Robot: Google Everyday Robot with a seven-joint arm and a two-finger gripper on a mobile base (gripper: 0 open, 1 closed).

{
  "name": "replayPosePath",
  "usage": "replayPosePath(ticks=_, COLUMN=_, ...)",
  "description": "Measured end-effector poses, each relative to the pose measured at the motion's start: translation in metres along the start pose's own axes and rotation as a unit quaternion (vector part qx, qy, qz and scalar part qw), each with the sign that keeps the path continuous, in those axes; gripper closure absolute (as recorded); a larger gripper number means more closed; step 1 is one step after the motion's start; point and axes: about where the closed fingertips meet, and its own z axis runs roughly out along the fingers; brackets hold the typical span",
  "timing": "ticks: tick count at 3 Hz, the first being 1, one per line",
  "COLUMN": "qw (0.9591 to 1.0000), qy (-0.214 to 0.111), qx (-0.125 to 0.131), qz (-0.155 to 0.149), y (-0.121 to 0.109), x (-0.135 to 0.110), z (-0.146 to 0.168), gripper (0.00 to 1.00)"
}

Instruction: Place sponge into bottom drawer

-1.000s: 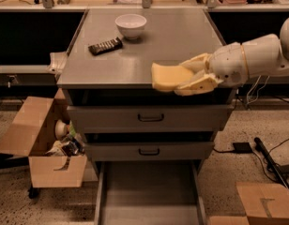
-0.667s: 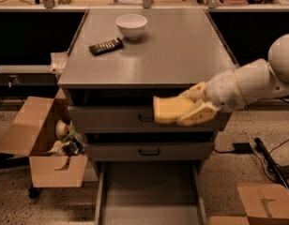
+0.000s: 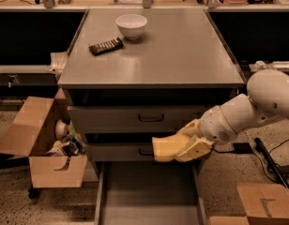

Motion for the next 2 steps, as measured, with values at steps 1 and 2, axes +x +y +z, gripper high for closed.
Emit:
replayPosePath(ticks=1, qw=0.9999, qy=0.002, qx=-0.007, qz=0.009, y=0.002, x=0.005, z=0.009, gripper=1.00)
replayPosePath(ticks=2, qw=0.9981, qy=0.029, qx=-0.002, qz=0.054, y=0.010, x=0.040, z=0.050, gripper=1.00)
